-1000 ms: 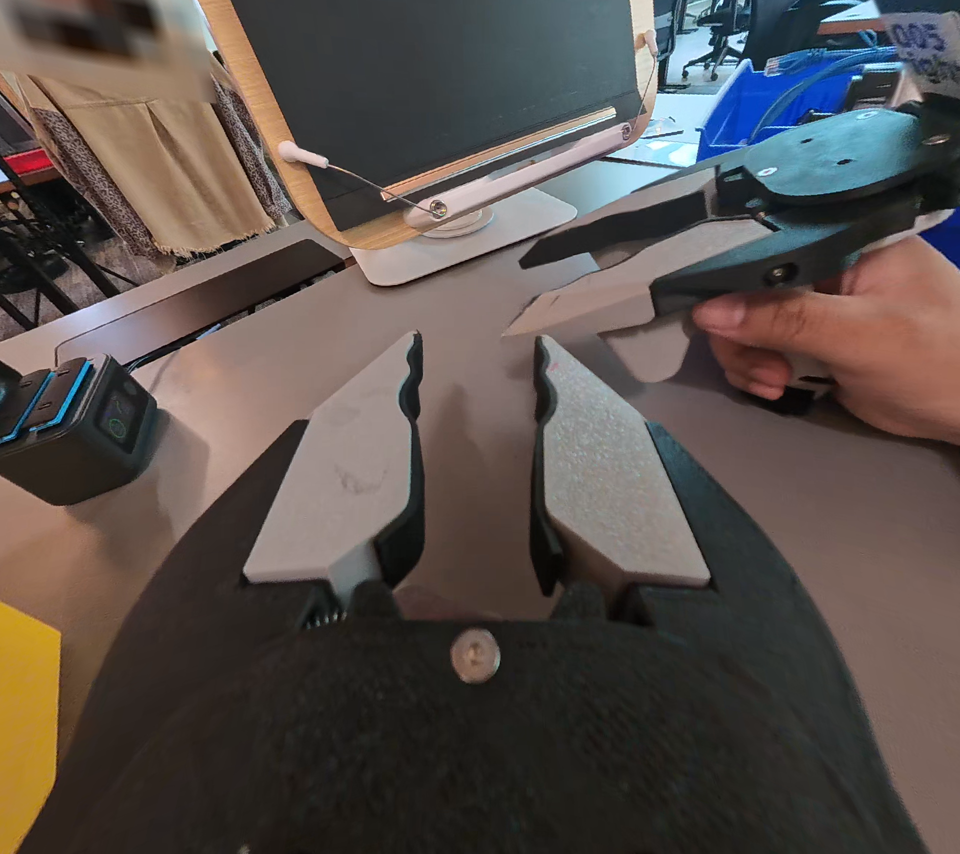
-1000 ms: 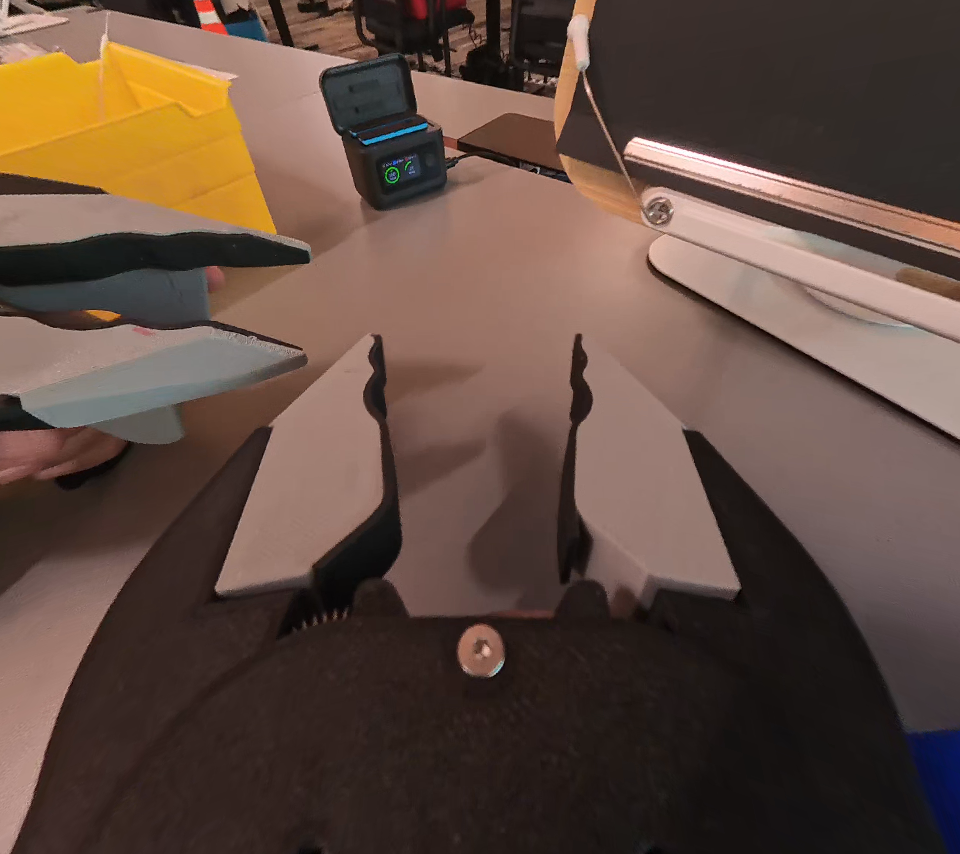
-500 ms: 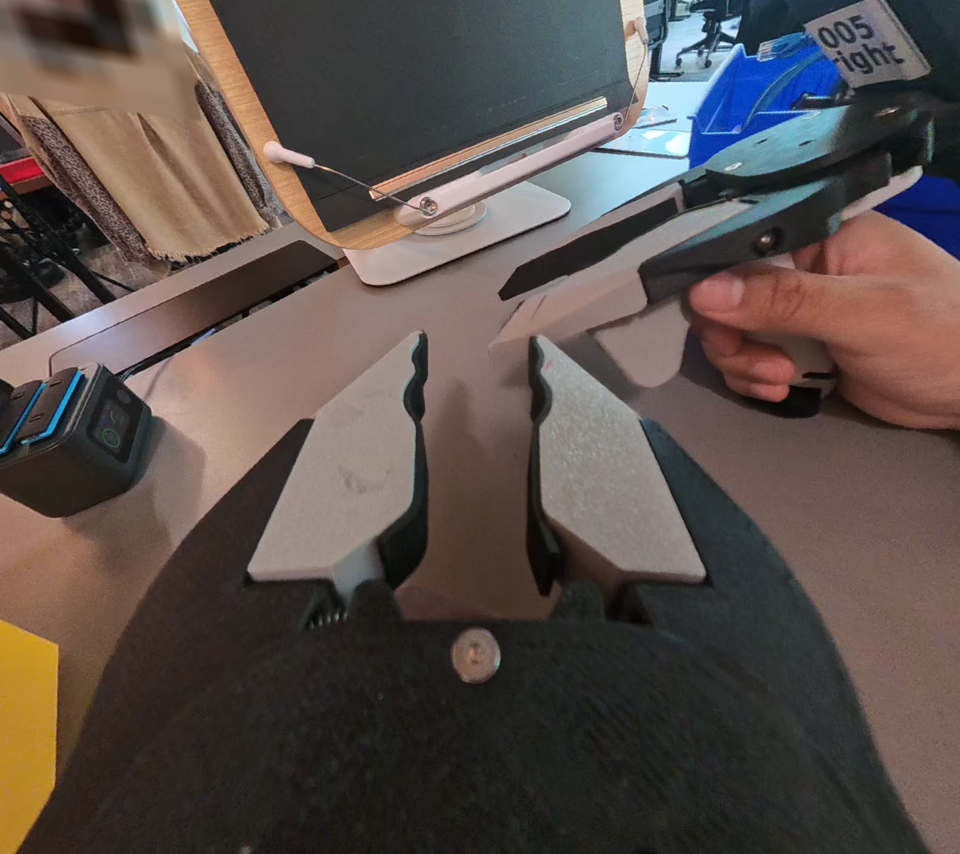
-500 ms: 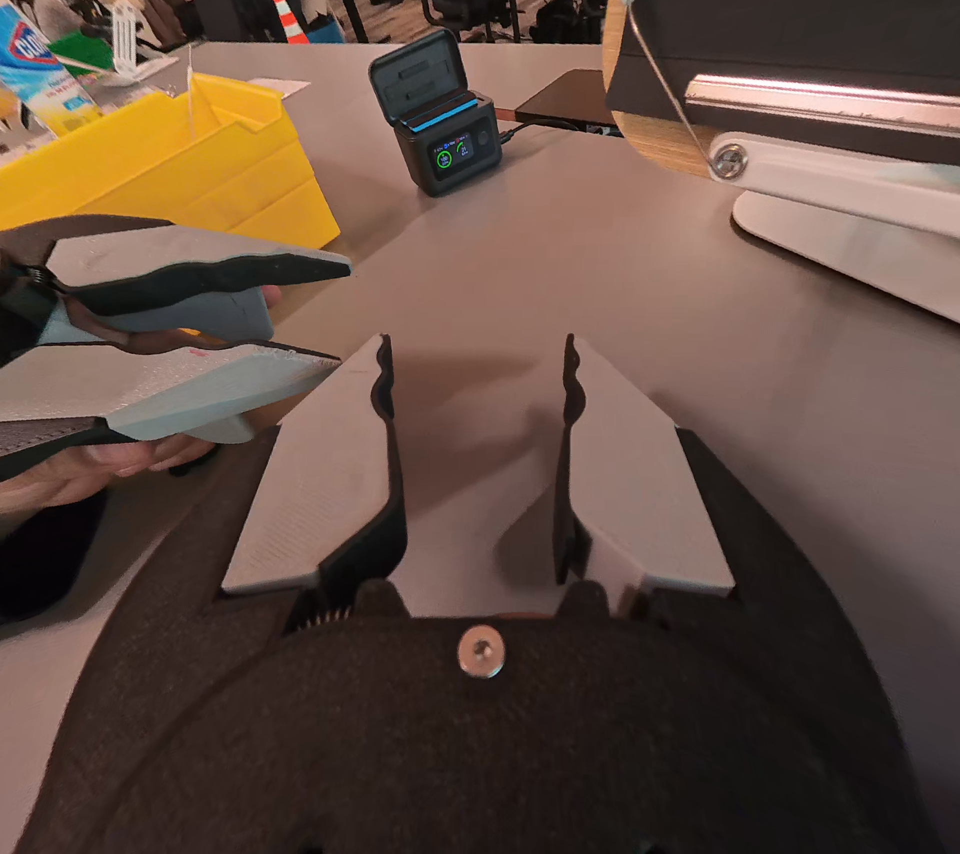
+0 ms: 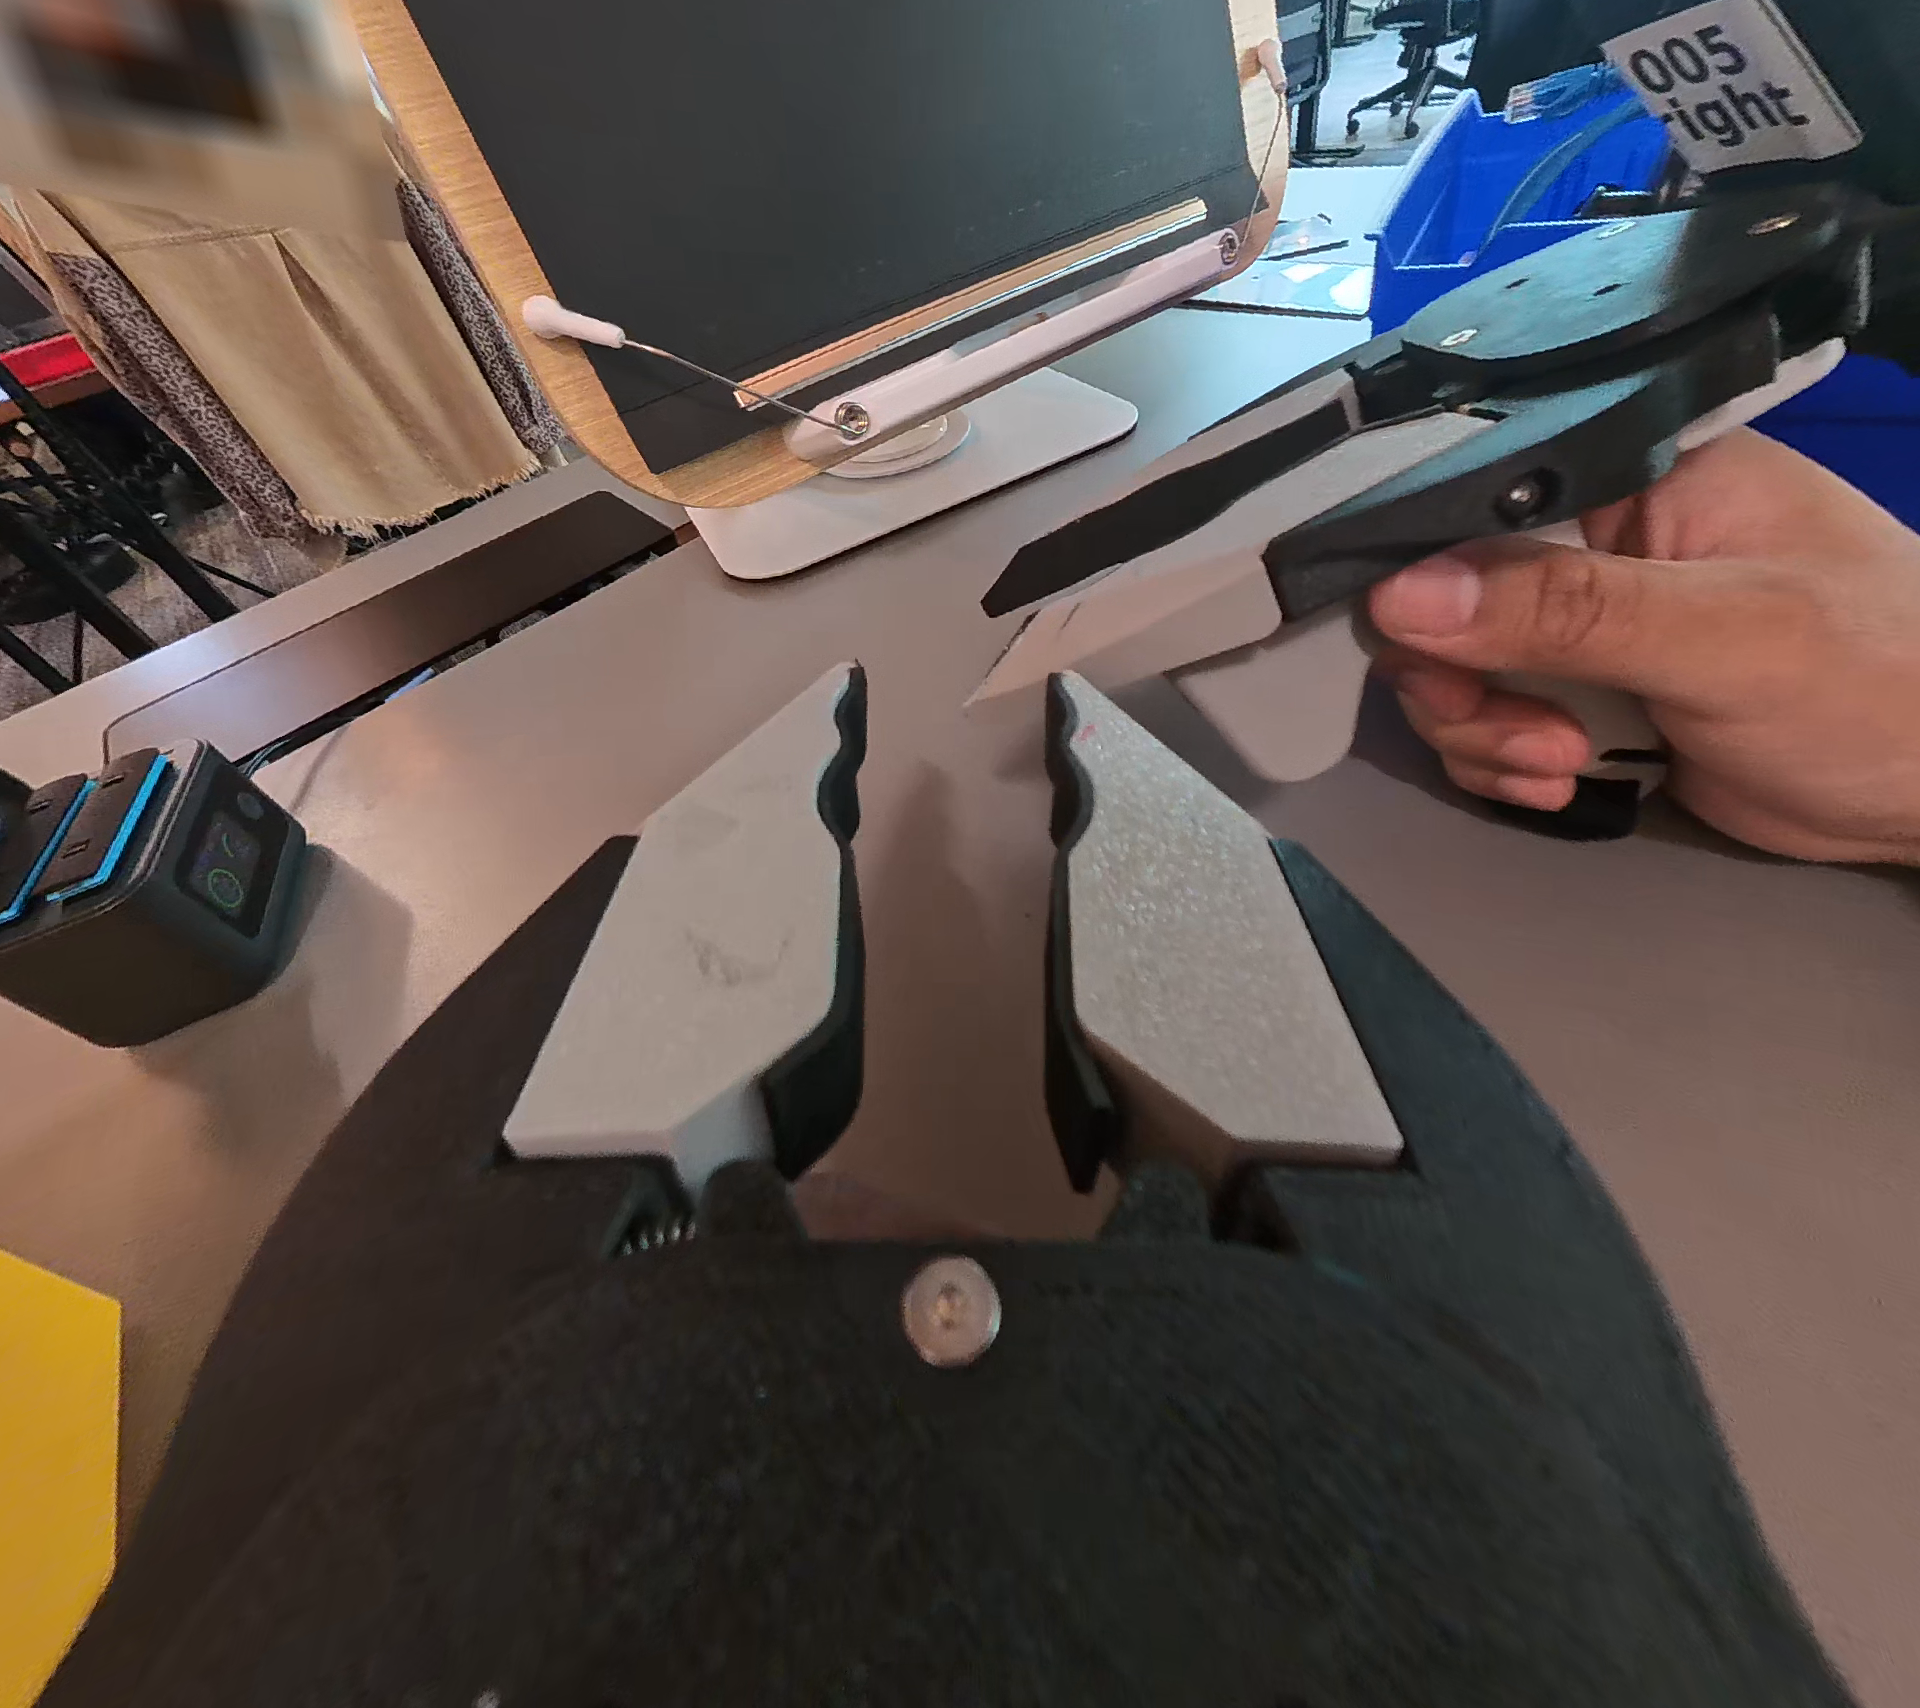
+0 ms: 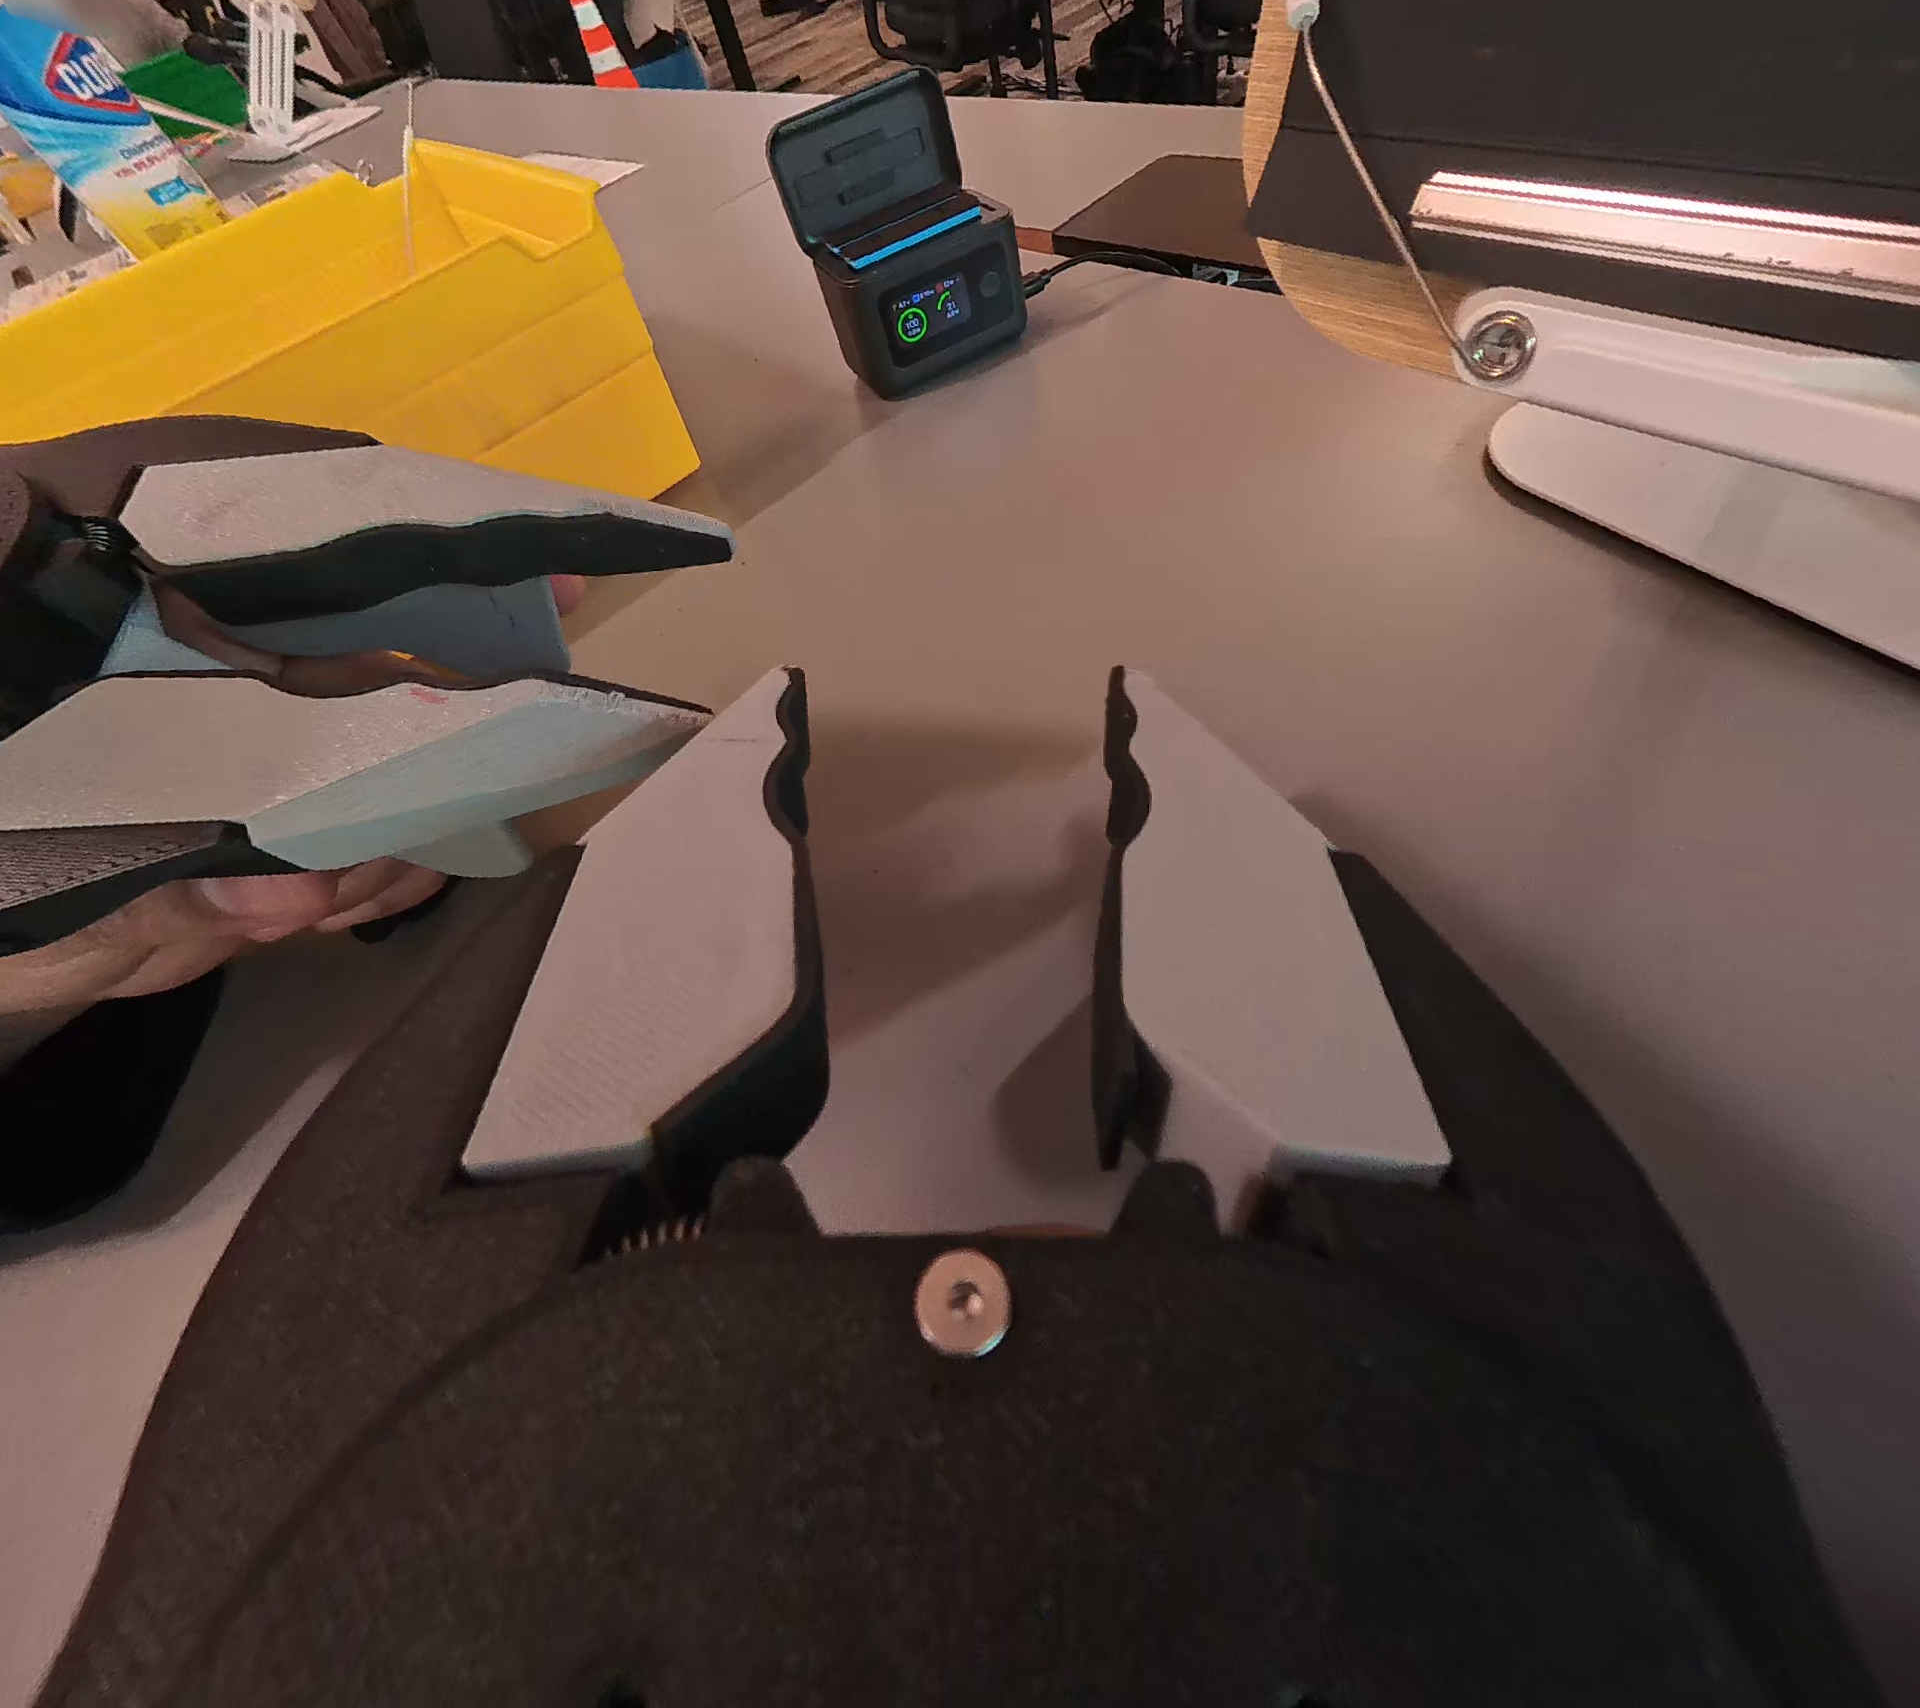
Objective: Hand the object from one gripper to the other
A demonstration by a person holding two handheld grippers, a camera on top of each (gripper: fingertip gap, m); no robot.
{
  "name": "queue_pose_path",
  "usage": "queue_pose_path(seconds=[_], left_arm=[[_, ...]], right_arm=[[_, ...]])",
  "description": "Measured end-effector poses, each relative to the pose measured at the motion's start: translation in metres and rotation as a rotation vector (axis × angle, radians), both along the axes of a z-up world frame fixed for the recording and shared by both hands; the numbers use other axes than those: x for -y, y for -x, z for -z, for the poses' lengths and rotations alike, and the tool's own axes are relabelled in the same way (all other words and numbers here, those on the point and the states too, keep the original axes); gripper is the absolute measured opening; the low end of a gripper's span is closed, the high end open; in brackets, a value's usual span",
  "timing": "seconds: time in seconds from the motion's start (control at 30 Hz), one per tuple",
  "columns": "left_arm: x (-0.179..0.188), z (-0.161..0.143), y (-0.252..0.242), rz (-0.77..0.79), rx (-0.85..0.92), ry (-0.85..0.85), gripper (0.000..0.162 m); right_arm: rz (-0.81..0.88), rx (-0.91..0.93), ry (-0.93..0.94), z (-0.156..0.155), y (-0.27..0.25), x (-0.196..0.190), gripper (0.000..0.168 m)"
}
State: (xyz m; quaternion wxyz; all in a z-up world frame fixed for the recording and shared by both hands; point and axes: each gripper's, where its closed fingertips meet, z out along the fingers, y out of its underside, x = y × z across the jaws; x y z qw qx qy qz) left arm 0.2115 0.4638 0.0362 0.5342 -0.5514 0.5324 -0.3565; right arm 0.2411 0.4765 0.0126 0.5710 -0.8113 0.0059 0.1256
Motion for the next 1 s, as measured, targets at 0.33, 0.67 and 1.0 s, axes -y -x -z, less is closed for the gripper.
queue_pose_path(seconds=[0.33, 0.67, 1.0], left_arm=[[-0.0009, -0.0017, -0.0004, -0.001, 0.013, -0.006, 0.028], [0.0003, -0.0022, -0.0006, -0.002, 0.013, -0.022, 0.026], [0.0001, -0.0056, 0.0014, -0.021, 0.033, -0.05, 0.026]], right_arm=[[-0.009, 0.021, -0.02, -0.0025, 0.0027, 0.0003, 0.048], [-0.005, 0.039, -0.026, -0.0033, 0.0032, 0.0008, 0.046], [0.008, 0.066, -0.05, -0.0068, 0.0042, 0.003, 0.047]])
